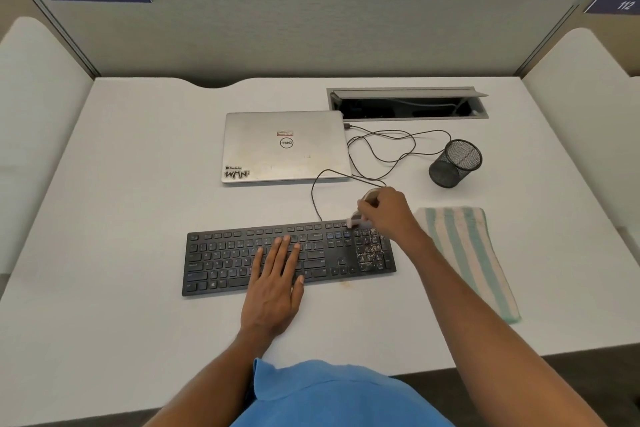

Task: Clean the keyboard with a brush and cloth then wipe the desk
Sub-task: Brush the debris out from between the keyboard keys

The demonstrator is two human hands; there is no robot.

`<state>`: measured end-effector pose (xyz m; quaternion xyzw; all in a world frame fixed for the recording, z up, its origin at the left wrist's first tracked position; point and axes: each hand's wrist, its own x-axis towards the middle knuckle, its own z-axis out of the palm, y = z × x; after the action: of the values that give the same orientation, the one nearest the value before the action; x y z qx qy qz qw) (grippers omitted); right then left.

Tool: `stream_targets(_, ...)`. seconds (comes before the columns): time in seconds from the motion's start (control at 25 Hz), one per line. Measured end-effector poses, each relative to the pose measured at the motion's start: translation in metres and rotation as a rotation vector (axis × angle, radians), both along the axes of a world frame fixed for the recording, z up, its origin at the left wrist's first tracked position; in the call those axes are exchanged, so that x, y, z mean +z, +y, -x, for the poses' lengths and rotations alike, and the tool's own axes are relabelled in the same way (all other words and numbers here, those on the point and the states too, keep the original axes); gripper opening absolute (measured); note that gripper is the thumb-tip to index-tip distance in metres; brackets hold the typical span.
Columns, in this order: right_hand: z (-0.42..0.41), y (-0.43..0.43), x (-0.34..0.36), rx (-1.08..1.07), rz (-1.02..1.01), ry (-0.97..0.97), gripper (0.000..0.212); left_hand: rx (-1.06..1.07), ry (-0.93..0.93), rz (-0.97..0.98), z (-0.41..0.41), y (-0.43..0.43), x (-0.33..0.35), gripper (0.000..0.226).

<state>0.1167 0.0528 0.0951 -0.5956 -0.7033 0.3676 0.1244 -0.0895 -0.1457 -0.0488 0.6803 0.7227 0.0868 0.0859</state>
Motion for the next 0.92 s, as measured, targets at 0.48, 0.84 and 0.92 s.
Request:
stream_targets(0.48, 0.008, -0.001, 0.005, 0.078, 0.025, -0.018, 0.025, 0.004, 0.004, -0.006, 0.0, 0.0, -0.002, 0.066)
stream_targets(0.84, -0.018, 0.009, 0.006, -0.008, -0.069, -0.096, 0.026, 0.004, -0.003, -0.025, 0.0, 0.0, -0.003, 0.066)
stream_targets(0.92, -0.008, 0.007, 0.003, 0.009, -0.046, -0.052, 0.026, 0.004, -0.006, -0.027, 0.0, 0.0, -0.003, 0.065)
